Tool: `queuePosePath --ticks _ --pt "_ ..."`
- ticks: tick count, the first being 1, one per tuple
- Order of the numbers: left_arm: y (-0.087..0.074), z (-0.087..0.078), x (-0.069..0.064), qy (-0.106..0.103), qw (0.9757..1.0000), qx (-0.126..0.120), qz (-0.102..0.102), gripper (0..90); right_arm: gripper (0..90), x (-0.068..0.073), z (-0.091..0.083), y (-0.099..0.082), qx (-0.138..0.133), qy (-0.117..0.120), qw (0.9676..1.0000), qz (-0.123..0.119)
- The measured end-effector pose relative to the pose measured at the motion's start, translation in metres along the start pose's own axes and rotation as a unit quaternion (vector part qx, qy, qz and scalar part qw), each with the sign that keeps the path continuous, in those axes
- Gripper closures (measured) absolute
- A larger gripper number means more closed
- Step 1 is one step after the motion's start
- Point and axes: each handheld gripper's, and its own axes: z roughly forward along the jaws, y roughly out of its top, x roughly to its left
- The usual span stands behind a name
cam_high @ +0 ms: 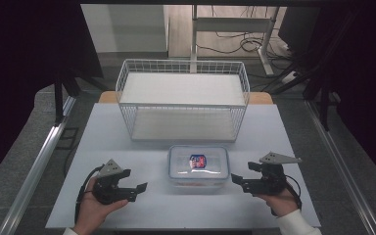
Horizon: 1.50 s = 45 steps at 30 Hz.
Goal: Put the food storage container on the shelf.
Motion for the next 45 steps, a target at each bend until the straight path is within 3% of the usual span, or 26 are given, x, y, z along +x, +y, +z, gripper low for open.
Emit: queuePosePath --ticks 3,7,10,11,16,19,21,24,25,26,27,28,30,33,35,38,41,44,45 --pt "0.008 -0.001 -0.002 -0.006 1.0 -0.006 -0.001 21.5 17.2 -0.001 0.0 0.001 -0.004 0.016 0.9996 0.022" --pt "0.017 0.003 -0.005 -0.02 0.9998 -0.004 -0.002 21.9 17.6 -0.002 0.001 0.002 -0.002 0.016 0.9995 0.026" --pt "0.021 0.006 -0.006 -0.027 0.9996 0.0 -0.007 21.9 18.2 -0.002 0.001 0.002 0.002 0.013 0.9997 0.022" --pt "0.027 0.01 -0.006 -0.043 0.9988 0.001 -0.023 21.9 18.8 -0.003 0.001 0.002 0.003 0.012 0.9999 0.011" --pt "0.035 0.019 -0.002 -0.057 0.9975 0.001 -0.042 21.3 19.7 -0.003 0.003 0.002 0.008 0.011 0.9999 0.003" --pt "0.044 0.033 0.005 -0.08 0.9946 0.009 -0.065 20.4 19.7 -0.003 0.004 0.002 0.011 0.011 0.9999 0.002" --pt "0.045 0.037 0.007 -0.084 0.9938 0.012 -0.072 20.4 19.7 -0.004 0.004 0.002 0.011 0.01 0.9999 0.001" --pt "0.049 0.051 0.015 -0.097 0.9904 0.021 -0.097 19.6 19.7 -0.005 0.004 0.002 0.008 0.024 0.9996 0.011" --pt "0.052 0.058 0.02 -0.11 0.9877 0.026 -0.108 19.2 19.7 -0.005 0.003 0.003 0.004 0.032 0.9993 0.019" --pt "0.052 0.058 0.02 -0.11 0.9877 0.026 -0.108 18.9 19.7 -0.005 0.003 0.003 0.004 0.032 0.9993 0.019" --pt "0.056 0.064 0.022 -0.117 0.9859 0.026 -0.116 18.5 19.8 -0.005 0.004 0.003 0.005 0.032 0.9993 0.017" --pt "0.056 0.064 0.022 -0.117 0.9859 0.026 -0.116 18.2 19.7 -0.005 0.004 0.003 0.004 0.033 0.9993 0.017" --pt "0.061 0.074 0.023 -0.134 0.9827 0.027 -0.124 16.6 19.8 -0.005 0.004 0.003 0.006 0.034 0.9993 0.016" --pt "0.064 0.079 0.022 -0.138 0.9821 0.03 -0.125 14.9 19.8 -0.006 0.005 0.003 0.007 0.033 0.9993 0.016" --pt "0.066 0.087 0.023 -0.152 0.9789 0.039 -0.131 14.7 19.8 -0.006 0.005 0.003 0.008 0.032 0.9993 0.017" --pt "0.067 0.094 0.024 -0.148 0.9792 0.048 -0.13 14.4 19.8 -0.007 0.005 0.002 0.007 0.035 0.9992 0.018" --pt "0.068 0.103 0.024 -0.162 0.9754 0.051 -0.14 15.0 19.7 -0.007 0.006 0.003 0.006 0.039 0.999 0.021" --pt "0.067 0.107 0.024 -0.168 0.9743 0.057 -0.139 15.4 19.7 -0.008 0.006 0.003 0.006 0.039 0.999 0.024" --pt "0.067 0.112 0.024 -0.174 0.9724 0.06 -0.144 15.6 19.7 -0.009 0.006 0.003 0.006 0.037 0.999 0.024"
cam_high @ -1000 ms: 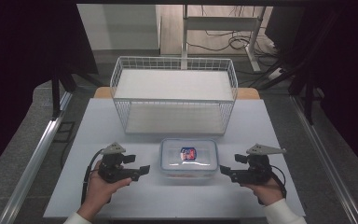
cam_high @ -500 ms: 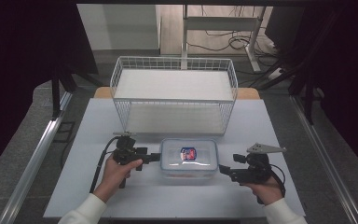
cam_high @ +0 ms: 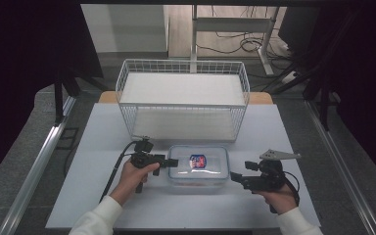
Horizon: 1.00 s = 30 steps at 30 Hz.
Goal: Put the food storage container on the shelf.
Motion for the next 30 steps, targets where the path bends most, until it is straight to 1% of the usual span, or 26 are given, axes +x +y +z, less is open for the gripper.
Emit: queuePosePath --ticks 1,4,5,7,8,9,10,11,12,13,14,15,16,17,18,19,20,21,22,23,24,25,26,29,30 --pt "0.0 0.0 0.0 0.0 1.0 0.0 0.0 16.0 19.7 0.0 0.0 0.0 0.0 0.0 1.0 0.0" --pt "-0.001 0.006 0.001 -0.011 0.9999 0.007 -0.009 17.3 19.4 -0.004 0.004 0.003 -0.004 0.001 1.0 0.005" --pt "-0.001 0.006 0.001 -0.011 0.9999 0.007 -0.009 18.0 19.4 -0.004 0.004 0.003 -0.004 0.001 1.0 0.005" --pt "-0.002 0.007 0.001 -0.011 0.9999 0.011 -0.008 19.8 17.9 -0.009 0.012 0.008 -0.004 0.013 0.9998 0.015" --pt "-0.002 0.008 0.002 -0.016 0.9997 0.008 -0.014 21.1 17.2 -0.011 0.017 0.01 -0.001 0.014 0.9997 0.019" --pt "-0.002 0.008 0.002 -0.016 0.9997 0.008 -0.014 22.7 17.2 -0.011 0.017 0.01 -0.001 0.014 0.9997 0.019" --pt "-0.003 0.008 0.003 -0.023 0.9995 0.007 -0.018 22.7 16.3 -0.014 0.022 0.011 0.004 0.015 0.9996 0.024" --pt "-0.003 0.008 0.003 -0.027 0.9994 0.006 -0.023 25.9 14.4 -0.018 0.033 0.014 0.017 0.02 0.9992 0.032" --pt "-0.003 0.008 0.003 -0.031 0.9991 0.005 -0.028 26.4 13.9 -0.02 0.039 0.014 0.023 0.022 0.9989 0.034" --pt "-0.003 0.008 0.003 -0.031 0.9991 0.005 -0.028 27.1 13.9 -0.02 0.039 0.014 0.023 0.022 0.9989 0.034" --pt "-0.003 0.007 0.004 -0.033 0.999 0.005 -0.031 27.8 13.7 -0.024 0.046 0.015 0.029 0.027 0.9981 0.047" --pt "-0.003 0.007 0.004 -0.033 0.999 0.005 -0.031 28.3 13.7 -0.024 0.046 0.015 0.029 0.027 0.9981 0.047" --pt "-0.004 0.007 0.005 -0.037 0.9988 0.003 -0.034 29.0 13.6 -0.027 0.051 0.017 0.028 0.035 0.9972 0.06" --pt "-0.004 0.007 0.005 -0.037 0.9988 0.003 -0.034 29.3 13.6 -0.027 0.051 0.017 0.028 0.035 0.9972 0.06" --pt "-0.004 0.006 0.007 -0.039 0.9986 0.005 -0.035 29.8 13.3 -0.031 0.057 0.019 0.029 0.046 0.9956 0.076" --pt "-0.004 0.006 0.007 -0.039 0.9986 0.005 -0.035 30.0 13.3 -0.031 0.057 0.019 0.029 0.046 0.9956 0.076" --pt "-0.004 0.006 0.007 -0.039 0.9986 0.003 -0.034 30.5 12.4 -0.035 0.064 0.02 0.04 0.054 0.9938 0.089" --pt "-0.004 0.006 0.007 -0.039 0.9986 0.003 -0.034 30.8 12.4 -0.035 0.064 0.02 0.04 0.054 0.9938 0.089" --pt "-0.004 0.006 0.007 -0.039 0.9986 0.003 -0.034 31.4 11.6 -0.037 0.071 0.02 0.056 0.061 0.992 0.096" --pt "-0.004 0.005 0.007 -0.039 0.9985 0.001 -0.038 31.4 11.6 -0.037 0.071 0.02 0.056 0.061 0.992 0.096" --pt "-0.004 0.005 0.006 -0.039 0.9985 0.0 -0.038 32.4 11.6 -0.037 0.076 0.019 0.065 0.067 0.9904 0.102" --pt "-0.004 0.005 0.006 -0.039 0.9985 0.0 -0.038 32.6 11.6 -0.037 0.076 0.019 0.065 0.067 0.9904 0.102" --pt "-0.004 0.005 0.006 -0.039 0.9985 0.0 -0.038 32.8 11.7 -0.036 0.078 0.019 0.069 0.073 0.9894 0.105" --pt "-0.004 0.005 0.007 -0.04 0.9984 -0.001 -0.04 33.6 12.1 -0.036 0.079 0.019 0.068 0.08 0.9886 0.108" --pt "-0.004 0.004 0.007 -0.039 0.9984 0.0 -0.04 34.0 13.0 -0.037 0.079 0.019 0.07 0.086 0.9868 0.118"
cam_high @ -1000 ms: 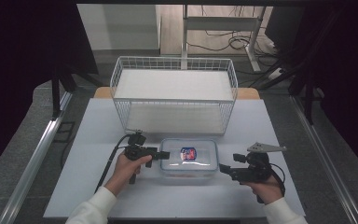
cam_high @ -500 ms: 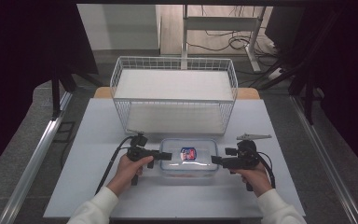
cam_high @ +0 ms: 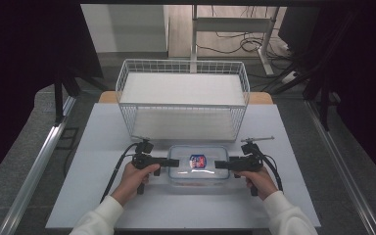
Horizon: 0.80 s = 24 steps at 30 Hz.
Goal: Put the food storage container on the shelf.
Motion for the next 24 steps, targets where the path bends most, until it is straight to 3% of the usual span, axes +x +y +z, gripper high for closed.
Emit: queuePosePath --ticks 4,19,24 --pt "0.0 -0.001 0.001 -0.002 1.0 0.0 -0.003 35.1 16.7 -0.003 0.001 0.0 0.005 0.013 0.9998 0.017" --pt "0.0 -0.001 -0.001 -0.002 1.0 -0.003 -0.003 36.4 34.2 -0.011 -0.004 -0.001 0.021 0.026 0.9979 0.056" --pt "-0.002 -0.006 -0.006 0.003 1.0 -0.005 0.007 39.6 40.3 -0.01 -0.01 -0.002 0.019 0.03 0.9973 0.064"
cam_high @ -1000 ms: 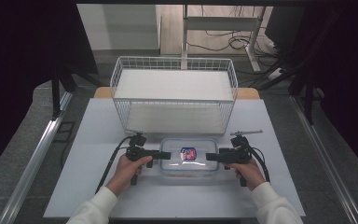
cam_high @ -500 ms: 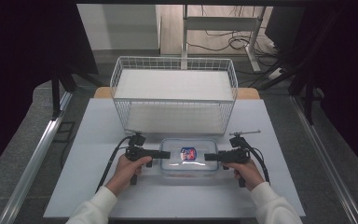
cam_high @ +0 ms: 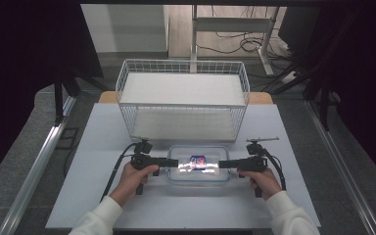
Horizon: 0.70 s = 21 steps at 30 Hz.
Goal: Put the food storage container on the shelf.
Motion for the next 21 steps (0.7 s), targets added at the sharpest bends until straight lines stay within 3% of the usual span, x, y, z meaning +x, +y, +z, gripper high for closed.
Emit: queuePosePath --ticks 6,21 --pt "-0.005 -0.006 -0.009 0.008 0.9997 -0.006 0.023 43.5 46.8 0.004 -0.008 -0.007 -0.017 0.008 0.9998 -0.003" --pt "-0.018 -0.016 -0.022 0.018 0.9987 -0.014 0.045 47.7 50.3 0.017 -0.016 -0.02 -0.039 0.008 0.9988 -0.028"
